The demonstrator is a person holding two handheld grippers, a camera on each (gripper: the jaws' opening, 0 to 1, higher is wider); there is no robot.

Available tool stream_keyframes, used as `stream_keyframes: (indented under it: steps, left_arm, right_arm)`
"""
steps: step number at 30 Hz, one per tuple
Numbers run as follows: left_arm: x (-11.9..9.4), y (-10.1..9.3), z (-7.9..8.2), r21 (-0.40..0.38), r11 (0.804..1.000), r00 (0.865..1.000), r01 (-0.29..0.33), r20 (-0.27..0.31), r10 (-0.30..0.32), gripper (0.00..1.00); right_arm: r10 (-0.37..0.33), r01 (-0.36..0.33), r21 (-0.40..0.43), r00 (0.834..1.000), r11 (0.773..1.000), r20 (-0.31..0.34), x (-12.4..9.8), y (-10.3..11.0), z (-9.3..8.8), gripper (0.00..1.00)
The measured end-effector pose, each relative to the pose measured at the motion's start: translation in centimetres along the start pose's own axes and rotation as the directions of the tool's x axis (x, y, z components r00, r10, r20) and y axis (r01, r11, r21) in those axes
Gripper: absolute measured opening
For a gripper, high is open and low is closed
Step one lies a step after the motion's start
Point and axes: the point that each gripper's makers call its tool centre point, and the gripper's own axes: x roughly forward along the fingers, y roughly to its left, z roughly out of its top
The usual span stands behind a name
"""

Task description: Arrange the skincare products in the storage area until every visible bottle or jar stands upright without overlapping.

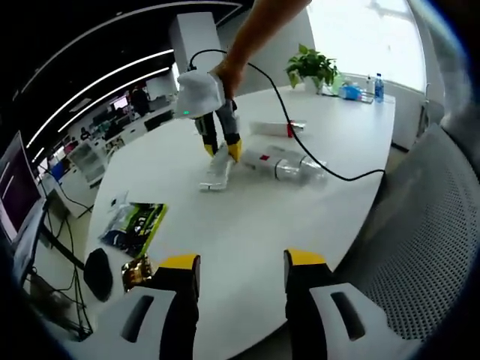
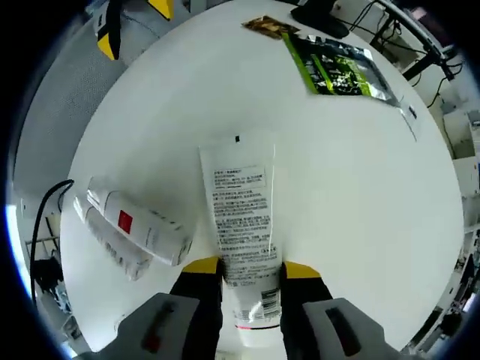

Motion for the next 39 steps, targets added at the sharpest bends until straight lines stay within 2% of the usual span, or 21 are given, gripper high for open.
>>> stream_keyframes:
  steps: [6, 12, 19, 25, 32, 39]
  left_arm:
    - [-0.1, 0.1, 0.2, -0.005, 1.0, 1.0, -0.004, 0.01, 0.005, 0.41]
    - [-0.1, 0.2, 0.4, -0.009, 1.0, 1.0, -0.008, 0.02, 0.008, 0.41]
    - [-0.1, 0.3, 0.5, -0.009, 1.0, 1.0, -0.007, 0.025, 0.007, 0.41]
    - [-0.2, 0.4, 0.6, -0.023, 1.0, 0.999, -0.013, 0.032, 0.014, 0.41]
    - [-0.3, 0.6, 0.9, -0.026, 0.999, 0.999, -0.02, 0.044, 0.021, 0.41]
    - [-0.3, 0.5, 1.1, -0.024, 1.0, 0.999, -0.017, 0.051, 0.018, 0.42]
  right_arm:
    - [-0.045, 0.045, 0.034, 0.999, 0.998, 0.009, -0.2, 0.0, 0.0, 0.19]
    - [-0.096, 0.096, 0.022, 0.995, 0.995, -0.006, -0.6, -0.2, 0.2, 0.18]
    - [-0.18, 0.175, 0.092, 0.983, 0.98, 0.045, -2.9, -2.0, 1.0, 0.18]
    - [-0.231, 0.22, 0.142, 0.97, 0.965, 0.07, -4.5, -2.2, 1.4, 0.19]
    - [-0.294, 0.27, 0.189, 0.949, 0.944, 0.113, -6.6, -1.4, 2.5, 0.19]
    - [-0.369, 0.3, 0.31, 0.91, 0.902, 0.192, -9.1, -0.8, 3.6, 0.19]
